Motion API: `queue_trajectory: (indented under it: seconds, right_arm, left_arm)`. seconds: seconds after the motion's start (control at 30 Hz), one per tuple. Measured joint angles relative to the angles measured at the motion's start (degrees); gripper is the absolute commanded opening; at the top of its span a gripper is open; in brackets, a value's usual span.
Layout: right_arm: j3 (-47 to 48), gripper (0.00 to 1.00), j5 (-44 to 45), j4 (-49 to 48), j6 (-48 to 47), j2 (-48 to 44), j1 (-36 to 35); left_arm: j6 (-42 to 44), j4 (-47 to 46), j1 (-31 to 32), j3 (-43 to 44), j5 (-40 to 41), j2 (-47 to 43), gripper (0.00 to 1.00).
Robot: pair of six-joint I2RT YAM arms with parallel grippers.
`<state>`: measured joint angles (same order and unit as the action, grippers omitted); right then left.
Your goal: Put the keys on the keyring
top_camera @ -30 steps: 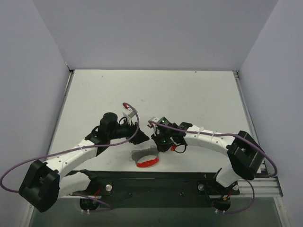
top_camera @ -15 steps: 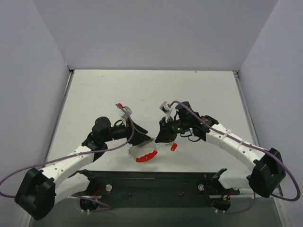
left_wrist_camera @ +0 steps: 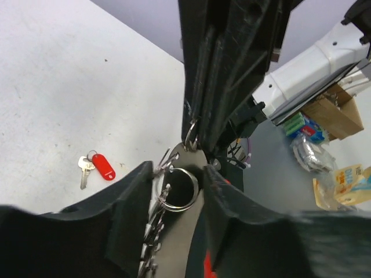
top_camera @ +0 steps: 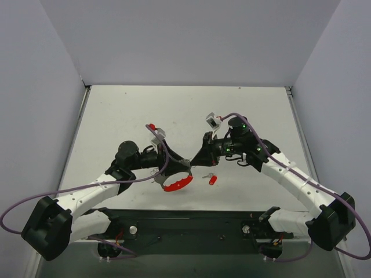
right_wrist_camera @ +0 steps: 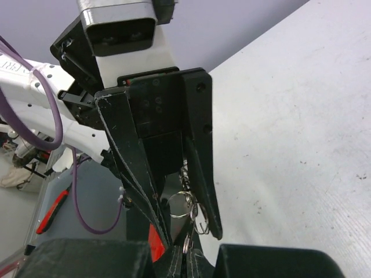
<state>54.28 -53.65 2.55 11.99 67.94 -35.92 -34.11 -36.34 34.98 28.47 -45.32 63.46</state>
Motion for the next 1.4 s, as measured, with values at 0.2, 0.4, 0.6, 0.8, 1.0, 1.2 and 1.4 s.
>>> queue_trajectory:
  seconds: [0.2,0.4,0.6,0.8,1.0,1.2,1.4]
  right_arm:
    - [0.3,0.00,-1.0,0.0,-0.1,-0.3,1.4]
    - [0.3,0.53,-0.8,-1.5,1.0,-1.5,1.6]
    - [0.2,0.64,-0.4,-4.9,2.1,-6.7,3.8]
    - [0.2,0.64,-1.6,-6.2,2.2,-8.7,4.9]
    - [-1.2,0.56,-4.7,-5.9,2.2,-8.1,4.8]
    - [-4.7,0.56,-8.5,-10.6,6.2,-6.7,4.7]
    - [-8.6,0.47,-8.7,-16.7,11.0,-6.2,4.4]
  left_arm:
    - [-1.9,-2.9,-0.2,0.0,-2.1,-0.3,0.00]
    - [-2.7,-3.8,0.0,0.0,-3.0,-0.3,0.00]
    - [-2.6,-3.7,0.2,0.0,-4.7,-0.7,0.00]
    - [-2.7,-3.8,0.2,0.0,-5.4,-2.7,0.00]
    - [-3.5,-5.3,0.2,0.0,-6.8,-4.3,0.00]
    - [-8.5,-14.3,0.2,0.0,-9.7,-4.7,0.00]
    - [-12.8,-21.3,0.2,0.0,-12.7,-5.4,0.00]
